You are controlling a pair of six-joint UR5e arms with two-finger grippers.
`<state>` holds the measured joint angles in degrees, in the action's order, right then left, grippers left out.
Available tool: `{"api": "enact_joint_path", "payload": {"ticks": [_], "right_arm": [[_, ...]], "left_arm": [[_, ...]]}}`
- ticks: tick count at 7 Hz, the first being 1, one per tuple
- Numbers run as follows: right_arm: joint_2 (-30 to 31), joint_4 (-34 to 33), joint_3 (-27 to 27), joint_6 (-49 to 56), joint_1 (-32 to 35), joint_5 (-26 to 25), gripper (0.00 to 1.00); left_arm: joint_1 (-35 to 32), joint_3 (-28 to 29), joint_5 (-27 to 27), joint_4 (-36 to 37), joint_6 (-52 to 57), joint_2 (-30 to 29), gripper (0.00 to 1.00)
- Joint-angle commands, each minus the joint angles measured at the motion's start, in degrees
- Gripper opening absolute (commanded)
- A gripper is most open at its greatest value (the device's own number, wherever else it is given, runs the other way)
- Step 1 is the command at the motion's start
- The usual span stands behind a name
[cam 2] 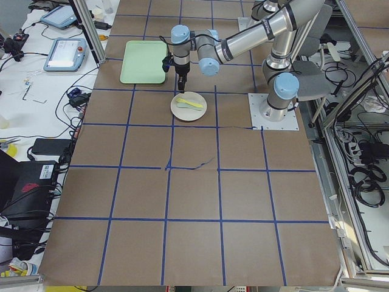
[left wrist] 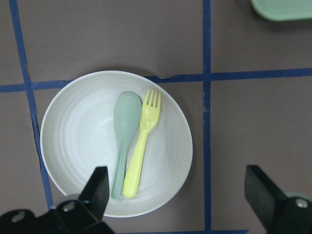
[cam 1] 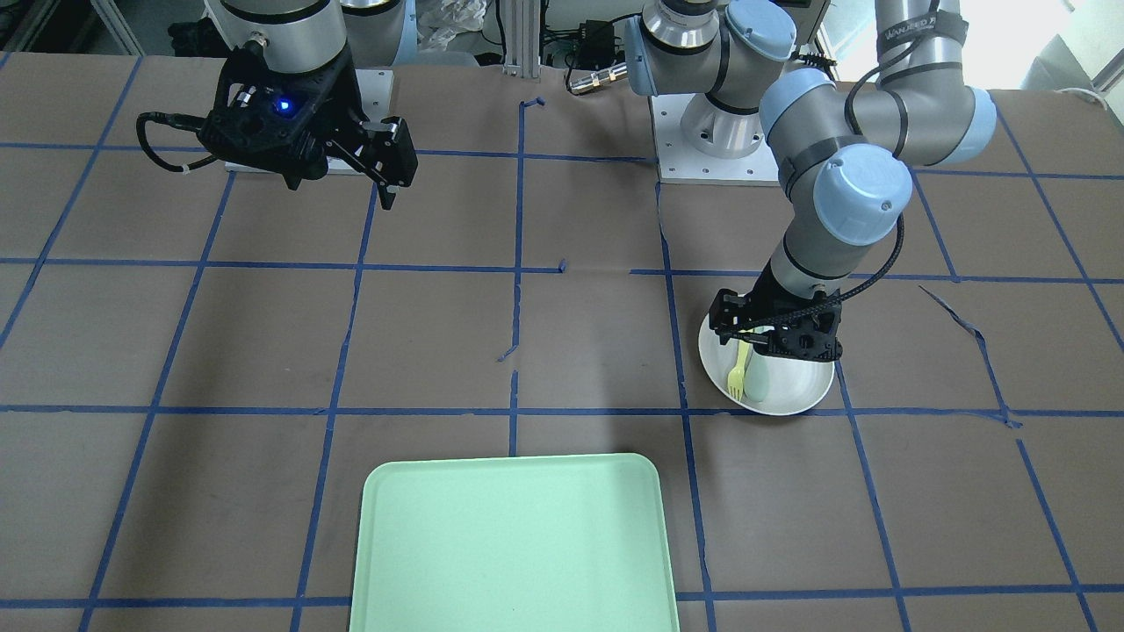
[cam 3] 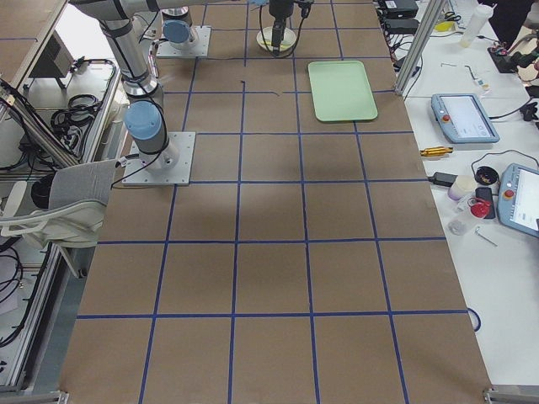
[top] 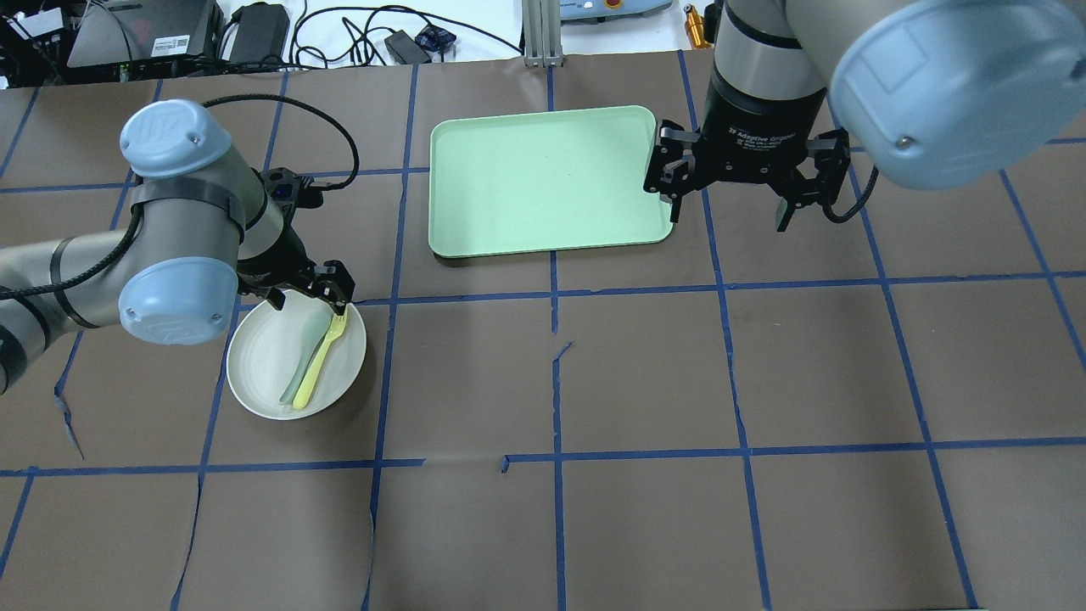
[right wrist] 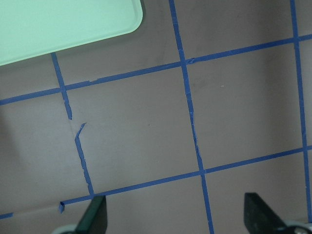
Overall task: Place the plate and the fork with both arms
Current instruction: 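Move the left gripper to the plate's rim nearest it and grip it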
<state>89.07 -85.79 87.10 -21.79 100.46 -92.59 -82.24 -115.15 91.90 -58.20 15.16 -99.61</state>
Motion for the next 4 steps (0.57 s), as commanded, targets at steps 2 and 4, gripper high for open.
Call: {"api": "enact_joint_path", "payload": {"ticks": [2, 4], "right_arm": [[-0.04, 0.01, 0.09, 0.00, 0.00, -0.05, 1.00], [-0.04, 0.01, 0.09, 0.00, 0.00, -0.05, 1.00]], "left_arm": [[1.55, -5.08, 0.39, 2.74, 3.47, -2.87, 0.71], [3.64, -4.39, 2.83, 3.01, 5.13, -2.09, 0.73]]}}
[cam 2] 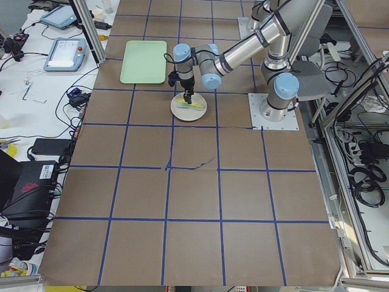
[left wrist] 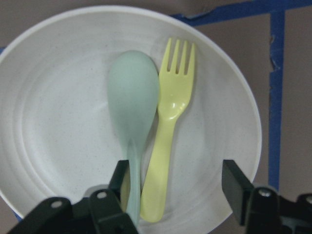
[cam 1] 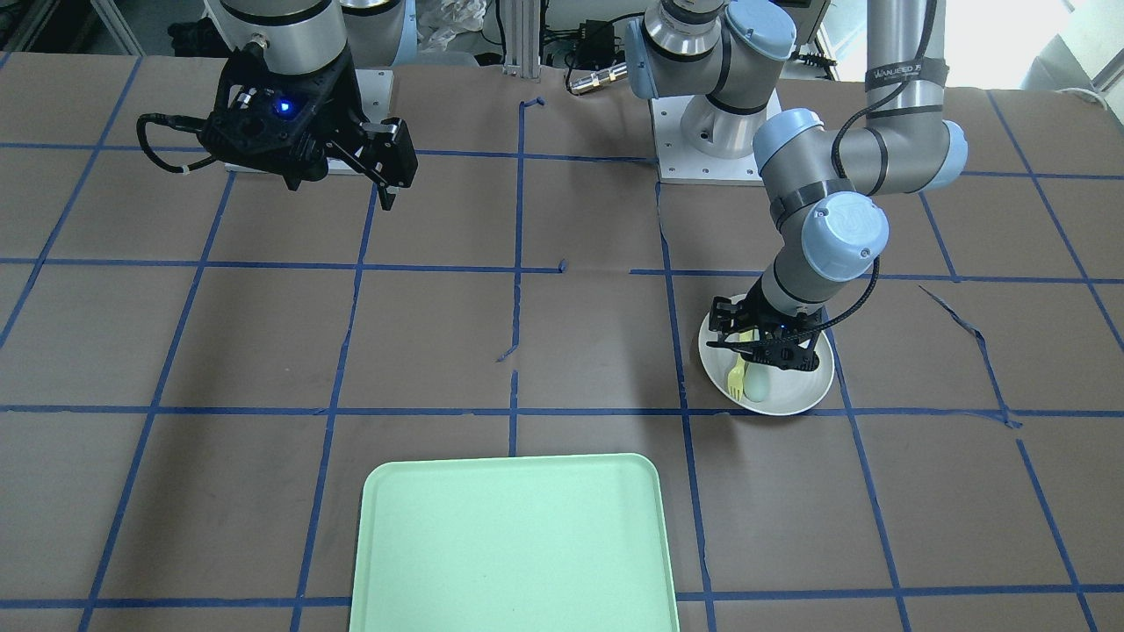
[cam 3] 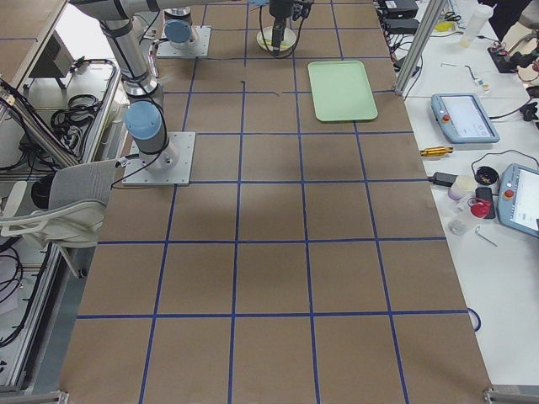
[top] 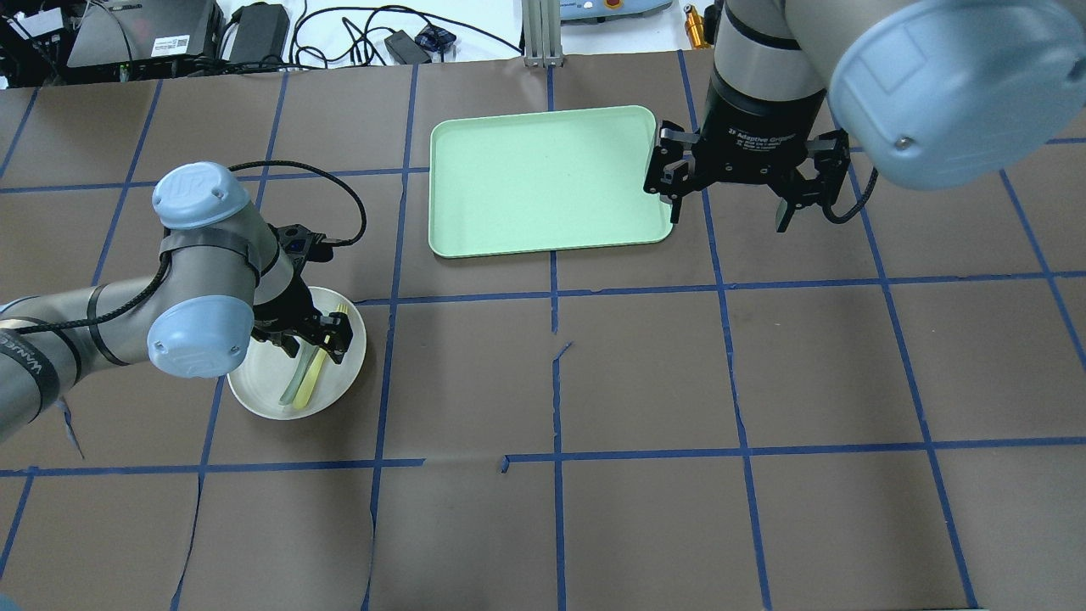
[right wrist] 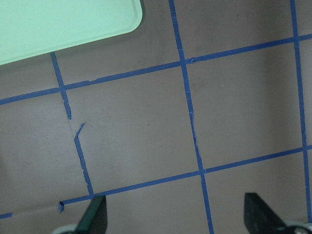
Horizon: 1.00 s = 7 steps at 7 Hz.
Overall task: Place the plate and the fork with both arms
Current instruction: 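Move the left gripper to the plate's rim nearest it and grip it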
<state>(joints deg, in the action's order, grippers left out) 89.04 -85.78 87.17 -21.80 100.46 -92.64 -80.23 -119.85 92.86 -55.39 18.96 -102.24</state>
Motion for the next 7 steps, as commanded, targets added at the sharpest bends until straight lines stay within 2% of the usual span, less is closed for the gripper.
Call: {"api": "enact_joint_path", "payload": {"ticks": [1, 2, 3, 5, 6, 7], "right_arm": [[-0.01, 0.00, 0.02, 0.00, 0.00, 0.00, 1.00], [-0.01, 0.00, 0.02, 0.00, 0.00, 0.00, 1.00], [-0.01, 0.00, 0.10, 0.00, 0.00, 0.00, 1.00], [-0.01, 0.00, 0.02, 0.00, 0.00, 0.00, 1.00], [-0.01, 0.00, 0.02, 0.00, 0.00, 0.00, 1.00], [-0.01, 0.00, 0.02, 0.00, 0.00, 0.00, 1.00]], "left_arm": [[8.61, 0.49, 2.84, 0.19, 7.26, 0.46, 0.73], [15.56, 0.76, 2.76, 0.37, 9.67, -0.41, 0.73], [16.67, 1.19, 2.94, 0.28, 10.39, -0.59, 0.73], [16.68, 0.67, 2.68, 0.28, 10.22, -1.73, 0.55], [16.68, 0.58, 0.07, 0.19, 10.13, -2.00, 0.44], [16.68, 0.67, -0.57, 0.19, 10.05, -2.00, 0.42]]}}
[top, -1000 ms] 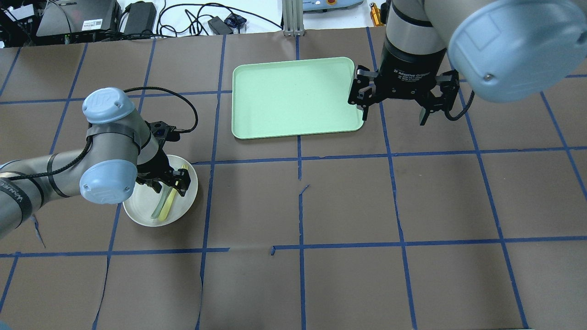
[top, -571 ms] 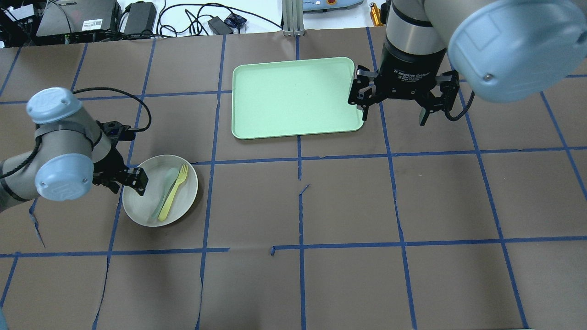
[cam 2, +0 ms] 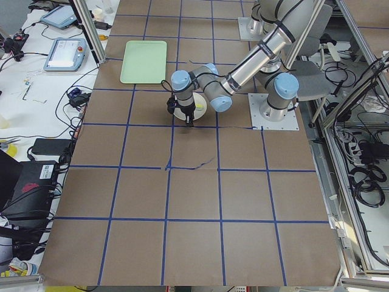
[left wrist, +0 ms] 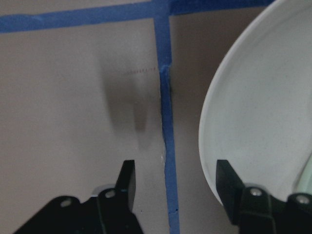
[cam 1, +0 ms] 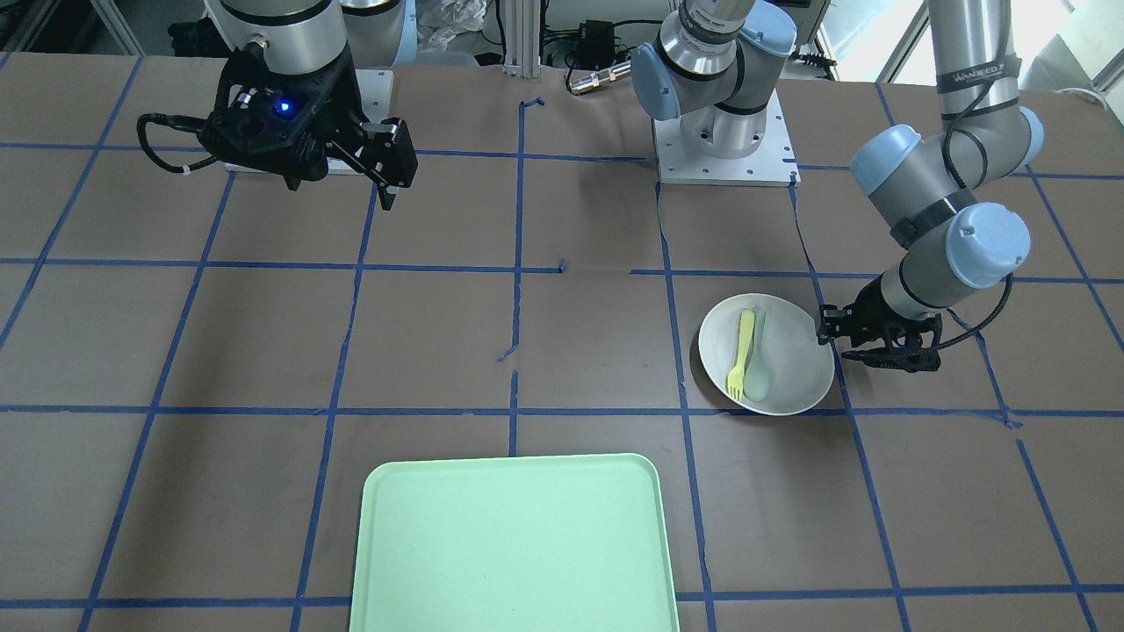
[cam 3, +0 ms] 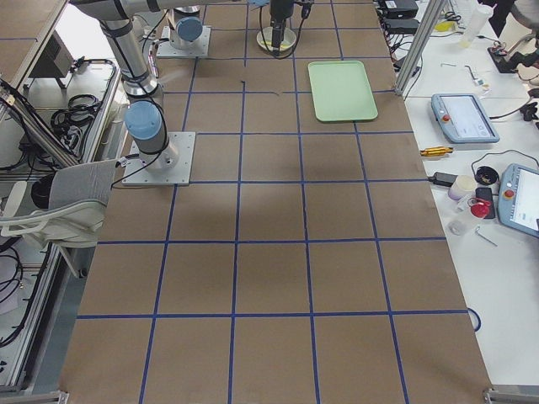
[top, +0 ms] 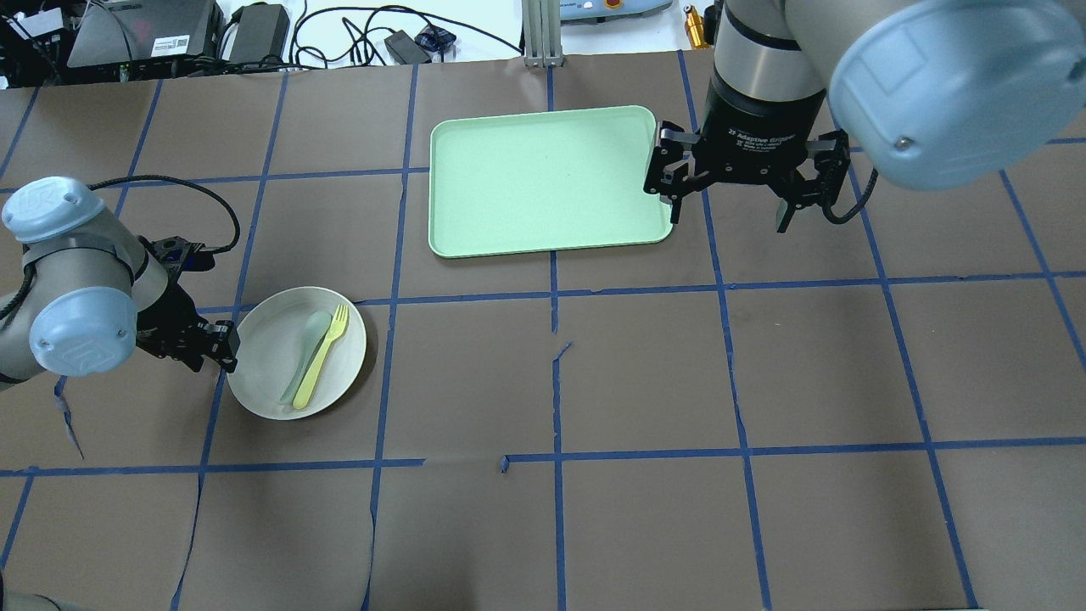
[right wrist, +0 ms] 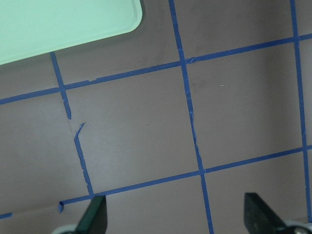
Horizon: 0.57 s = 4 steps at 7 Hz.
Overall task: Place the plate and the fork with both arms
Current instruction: 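Move the left gripper to the plate's rim nearest it and grip it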
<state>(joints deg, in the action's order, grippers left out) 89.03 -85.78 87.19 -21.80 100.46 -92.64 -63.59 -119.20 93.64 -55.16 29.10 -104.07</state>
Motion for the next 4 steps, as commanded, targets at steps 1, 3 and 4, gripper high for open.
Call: {"api": "enact_joint_path", "payload": {"ticks": [1, 3, 4], "right_arm": [[0.00, 0.00, 0.00, 0.00, 0.09, 0.00, 1.00], [0.00, 0.00, 0.00, 0.00, 0.00, 0.00, 1.00], [0.00, 0.00, 0.00, 0.00, 0.00, 0.00, 1.00]], "left_arm": [[0.04, -0.07, -3.35, -0.03, -0.35, -0.43, 0.42], [0.04, -0.68, -5.04, -0.03, -0.36, -0.60, 0.30], [0.04, -0.69, -5.13, -0.03, -0.36, -0.60, 0.22]]}}
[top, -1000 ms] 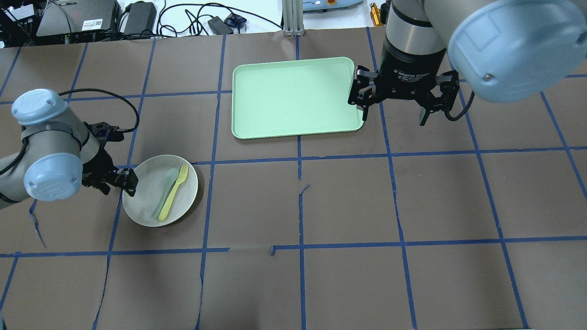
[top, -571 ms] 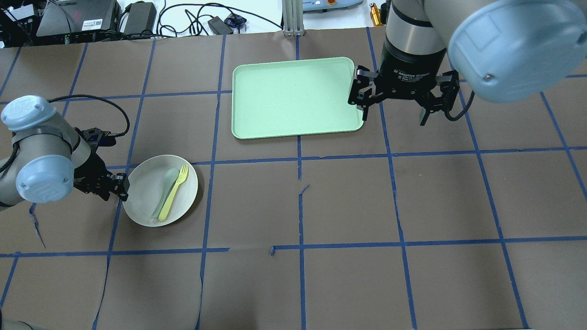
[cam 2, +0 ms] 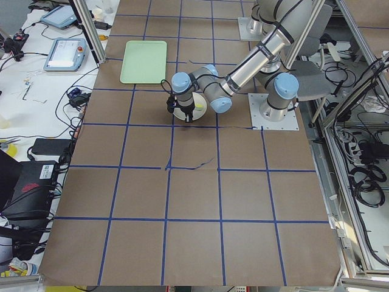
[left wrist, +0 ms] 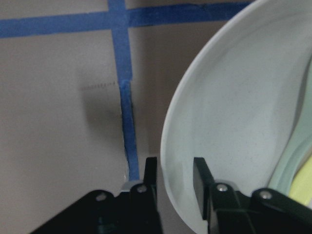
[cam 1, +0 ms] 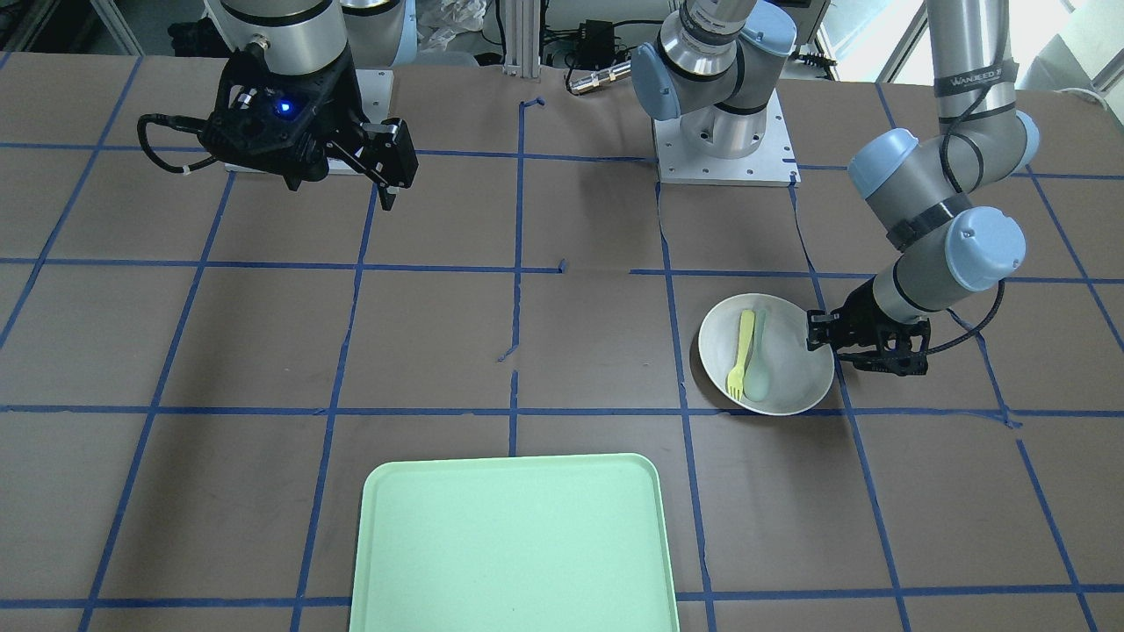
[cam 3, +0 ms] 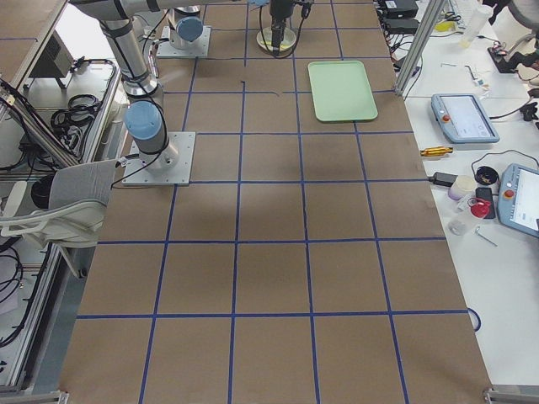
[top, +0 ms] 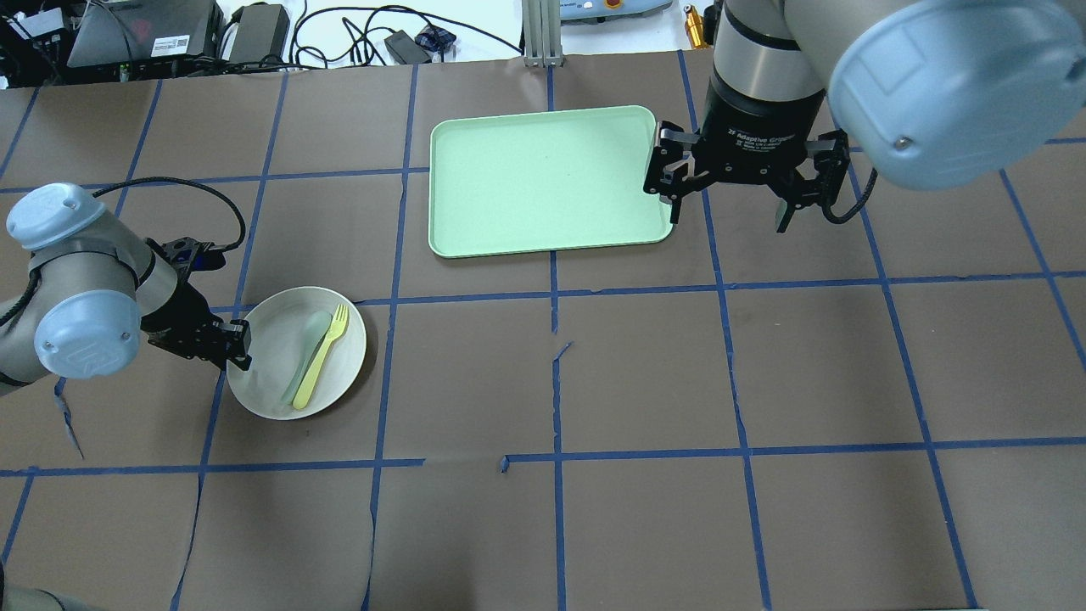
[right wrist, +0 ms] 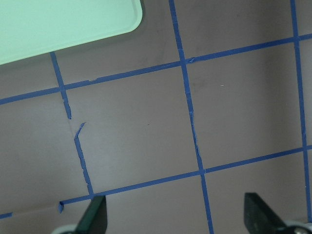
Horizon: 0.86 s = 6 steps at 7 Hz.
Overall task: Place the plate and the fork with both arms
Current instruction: 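Slide the white plate with the left gripper onto the green tray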
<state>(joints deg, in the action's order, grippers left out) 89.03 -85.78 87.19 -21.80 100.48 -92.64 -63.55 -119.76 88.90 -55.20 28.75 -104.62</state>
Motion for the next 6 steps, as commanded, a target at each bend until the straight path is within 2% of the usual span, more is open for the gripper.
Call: {"api": "enact_joint_path", "payload": {"ticks": [1, 2, 5, 6], "right_arm": [[0.00, 0.00, 0.00, 0.00, -0.02, 0.00, 1.00], [0.00, 0.00, 0.00, 0.00, -0.02, 0.00, 1.00], [0.00, 0.00, 0.00, 0.00, -0.02, 0.00, 1.00], [0.00, 0.00, 0.09, 0.00, -0.02, 0.00, 1.00]], "left_arm": [[0.09, -0.04, -0.57, 0.00, -0.10, 0.12, 0.09], [0.35, -0.04, -3.27, -0.70, -0.10, 0.29, 0.00], [-0.08, 0.31, -23.88, -0.88, -8.94, 0.39, 0.00], [-1.83, 1.27, -26.38, -0.44, -16.72, -0.14, 0.00]]}}
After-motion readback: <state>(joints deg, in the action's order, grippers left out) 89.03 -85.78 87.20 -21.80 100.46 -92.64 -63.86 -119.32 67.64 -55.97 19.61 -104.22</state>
